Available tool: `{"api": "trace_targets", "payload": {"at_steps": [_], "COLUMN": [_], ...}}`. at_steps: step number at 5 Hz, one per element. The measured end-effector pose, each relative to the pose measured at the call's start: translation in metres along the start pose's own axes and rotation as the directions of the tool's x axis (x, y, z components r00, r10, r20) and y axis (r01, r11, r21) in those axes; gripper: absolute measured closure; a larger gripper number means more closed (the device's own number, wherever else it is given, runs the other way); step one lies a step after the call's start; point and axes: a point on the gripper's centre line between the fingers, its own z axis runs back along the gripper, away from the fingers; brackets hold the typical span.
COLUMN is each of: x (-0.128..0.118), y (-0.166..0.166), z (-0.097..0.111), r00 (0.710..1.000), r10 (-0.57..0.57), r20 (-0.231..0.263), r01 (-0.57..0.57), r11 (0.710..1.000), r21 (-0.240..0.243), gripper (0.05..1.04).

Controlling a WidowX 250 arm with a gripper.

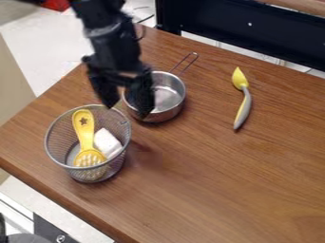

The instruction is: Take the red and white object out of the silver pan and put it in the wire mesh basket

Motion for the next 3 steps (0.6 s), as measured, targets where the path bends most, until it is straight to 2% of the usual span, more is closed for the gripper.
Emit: {"api": "trace_targets", "payload": {"at_steps": [1,2,3], "x": [0.010,0.021,0.046], "y": [-0.013,-0.032,-0.051], "z": [0.012,0.014,0.012], "r00": [0.999,0.997,0.997], "r10": [-0.007,-0.016,0.004], "r20": [0.048,0.072,0.079], "r01": [0.008,0.015,-0.006], "r11": [1.000,1.000,1.000], "r21": [-0.011,0.019,0.023], "gripper": [0.083,0.083,0.083]}}
